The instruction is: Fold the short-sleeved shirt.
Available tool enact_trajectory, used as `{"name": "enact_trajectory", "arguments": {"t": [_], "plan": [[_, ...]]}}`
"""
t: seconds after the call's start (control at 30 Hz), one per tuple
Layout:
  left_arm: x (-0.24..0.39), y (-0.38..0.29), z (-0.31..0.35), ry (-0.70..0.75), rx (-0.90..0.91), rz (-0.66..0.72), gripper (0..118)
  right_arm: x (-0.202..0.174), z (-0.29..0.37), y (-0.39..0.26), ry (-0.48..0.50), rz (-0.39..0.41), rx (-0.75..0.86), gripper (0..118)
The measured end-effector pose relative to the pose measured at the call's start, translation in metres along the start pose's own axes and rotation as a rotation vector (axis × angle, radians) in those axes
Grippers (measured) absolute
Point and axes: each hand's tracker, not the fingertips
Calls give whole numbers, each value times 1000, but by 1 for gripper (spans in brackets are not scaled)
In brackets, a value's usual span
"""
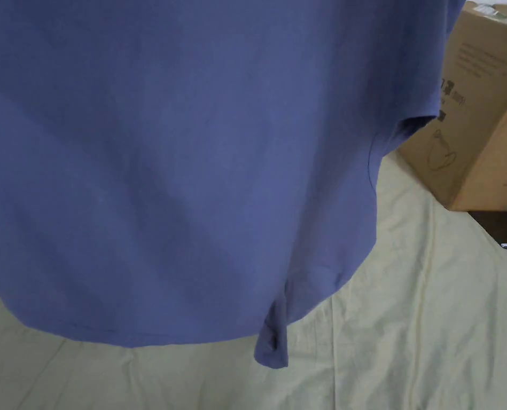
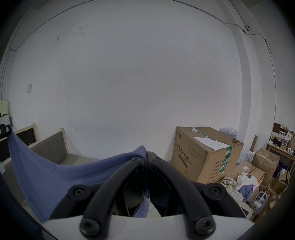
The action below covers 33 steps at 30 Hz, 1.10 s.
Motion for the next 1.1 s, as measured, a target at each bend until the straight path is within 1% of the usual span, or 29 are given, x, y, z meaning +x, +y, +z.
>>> {"name": "enact_trajectory", "arguments": {"t": [0.03,0.23,0.33,0.4,0.47,0.53,0.6,0.67,0.73,0.83,1.0,1.1], "plan": [[6,1,-10,13,-1,-16,0,-2,-11,2,-22,10,-4,0],[41,6,-70,59,-10,-47,0,-5,-86,25,-104,1,9,1],[60,5,-106,78,-1,-63,0,-10,-122,35,-166,15,41,0],[69,3,-134,95,6,-82,0,-14,-145,41,-180,30,59,1],[79,0,-161,110,17,-106,0,-17,-168,44,-216,46,74,1],[92,-8,-184,156,78,-122,0,-21,-192,45,-228,39,91,1],[104,-14,-205,188,94,-163,0,-24,-212,45,-252,32,111,0],[113,-20,-225,187,100,-172,0,-26,-233,49,-284,31,138,1],[118,-28,-241,191,105,-167,0,-32,-252,47,-344,63,161,1],[118,-42,-262,201,130,-159,0,-45,-268,38,-371,96,211,1],[110,-72,-293,218,127,-146,0,-58,-291,23,-375,76,271,0],[105,-95,-302,231,99,-139,0,-64,-301,8,-373,80,258,0]]}}
